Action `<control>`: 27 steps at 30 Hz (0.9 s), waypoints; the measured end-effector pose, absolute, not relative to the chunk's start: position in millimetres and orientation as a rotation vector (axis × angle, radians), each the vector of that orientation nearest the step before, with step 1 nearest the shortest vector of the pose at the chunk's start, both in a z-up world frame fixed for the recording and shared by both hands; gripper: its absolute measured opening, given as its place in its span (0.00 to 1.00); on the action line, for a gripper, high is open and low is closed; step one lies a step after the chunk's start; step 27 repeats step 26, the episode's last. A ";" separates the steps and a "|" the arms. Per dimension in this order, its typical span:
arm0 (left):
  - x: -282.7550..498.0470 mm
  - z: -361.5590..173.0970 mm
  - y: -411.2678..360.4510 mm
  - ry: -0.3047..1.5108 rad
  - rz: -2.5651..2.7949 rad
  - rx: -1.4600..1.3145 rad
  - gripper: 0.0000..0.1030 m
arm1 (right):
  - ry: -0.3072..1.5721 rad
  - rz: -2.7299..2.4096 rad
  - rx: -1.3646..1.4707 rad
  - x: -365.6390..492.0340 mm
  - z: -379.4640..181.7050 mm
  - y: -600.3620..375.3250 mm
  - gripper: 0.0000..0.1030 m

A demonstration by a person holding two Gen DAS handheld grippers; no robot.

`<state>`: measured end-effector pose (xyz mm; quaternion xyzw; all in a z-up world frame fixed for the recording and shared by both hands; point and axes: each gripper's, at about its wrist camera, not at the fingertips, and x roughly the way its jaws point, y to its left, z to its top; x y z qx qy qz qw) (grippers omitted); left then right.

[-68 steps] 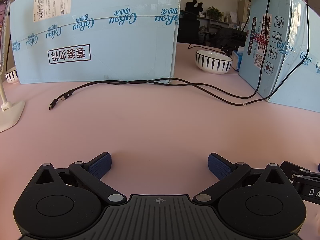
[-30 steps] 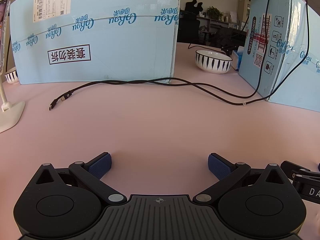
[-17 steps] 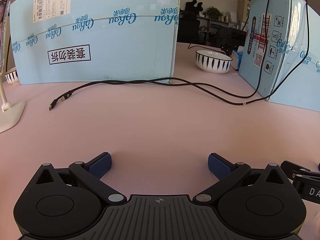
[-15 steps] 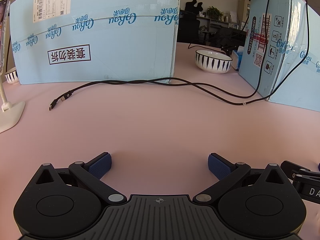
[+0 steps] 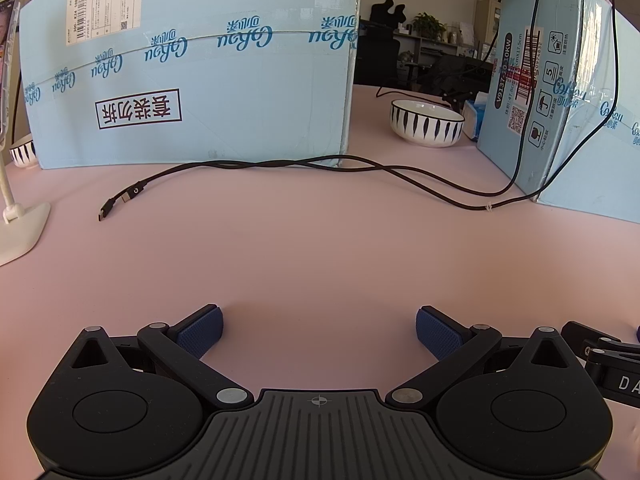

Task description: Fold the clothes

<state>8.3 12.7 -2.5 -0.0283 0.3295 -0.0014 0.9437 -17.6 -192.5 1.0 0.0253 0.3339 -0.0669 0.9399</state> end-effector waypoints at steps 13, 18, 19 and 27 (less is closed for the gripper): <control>8.0 -2.3 12.5 0.672 -0.004 -0.057 1.00 | 0.681 -0.136 0.052 -17.5 1.0 -192.6 1.00; 7.9 -2.3 12.5 0.672 -0.004 -0.056 1.00 | 0.681 -0.136 0.051 -17.4 1.0 -192.6 1.00; 7.9 -2.3 12.5 0.673 -0.004 -0.055 1.00 | 0.681 -0.136 0.051 -17.5 1.0 -192.6 1.00; 8.2 -2.8 12.4 0.675 -0.004 -0.051 1.00 | 0.681 -0.136 0.052 -17.6 1.1 -192.6 1.00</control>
